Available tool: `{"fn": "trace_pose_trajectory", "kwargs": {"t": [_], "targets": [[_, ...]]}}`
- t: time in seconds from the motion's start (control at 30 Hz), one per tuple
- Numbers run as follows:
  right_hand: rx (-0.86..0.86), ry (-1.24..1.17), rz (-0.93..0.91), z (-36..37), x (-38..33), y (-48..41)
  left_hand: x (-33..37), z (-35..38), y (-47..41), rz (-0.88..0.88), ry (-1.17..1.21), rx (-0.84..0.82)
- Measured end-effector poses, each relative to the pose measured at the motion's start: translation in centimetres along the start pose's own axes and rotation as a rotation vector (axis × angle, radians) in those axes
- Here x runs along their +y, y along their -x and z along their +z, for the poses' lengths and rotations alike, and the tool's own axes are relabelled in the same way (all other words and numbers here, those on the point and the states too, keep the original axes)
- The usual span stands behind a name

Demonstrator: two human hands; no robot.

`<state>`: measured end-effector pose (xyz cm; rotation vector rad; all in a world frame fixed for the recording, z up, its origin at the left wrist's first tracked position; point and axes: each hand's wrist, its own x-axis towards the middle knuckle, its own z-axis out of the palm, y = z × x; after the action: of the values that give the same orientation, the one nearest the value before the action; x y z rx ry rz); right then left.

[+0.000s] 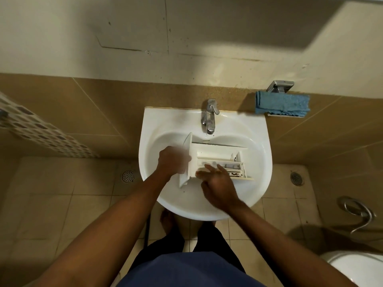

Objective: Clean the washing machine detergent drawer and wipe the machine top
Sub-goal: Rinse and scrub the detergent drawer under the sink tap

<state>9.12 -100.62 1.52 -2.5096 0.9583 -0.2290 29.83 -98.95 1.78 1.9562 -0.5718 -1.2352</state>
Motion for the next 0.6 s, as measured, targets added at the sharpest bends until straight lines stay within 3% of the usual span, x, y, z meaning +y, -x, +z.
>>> {"fn": "trace_pose_trajectory", "kwargs": {"t": [0.07,0.13,0.2,0.4,0.6], "targets": [[0.057,-0.347,0.237,-1.1,1.2,-4.0,0.0,-0.1,0.0,-0.030,0.034,-0.007],[0.193,-0.944,0.648,-2.5,2.1,-8.3,0.0,-0.1,0.1,-0.041,0.046,-0.013],[0.299,-1.337,0.913,-3.8,3.4,-11.8,0.2,-0.1,0.2,-0.035,0.047,-0.019],[0.176,-1.868,0.945,-4.1,5.5,-15.2,0.2,0.1,0.2,-0.042,0.036,0.003],[0.071,-1.924,0.956,-4.1,4.9,-15.7,0.2,0.0,0.1,-0.037,0.036,-0.010]]}}
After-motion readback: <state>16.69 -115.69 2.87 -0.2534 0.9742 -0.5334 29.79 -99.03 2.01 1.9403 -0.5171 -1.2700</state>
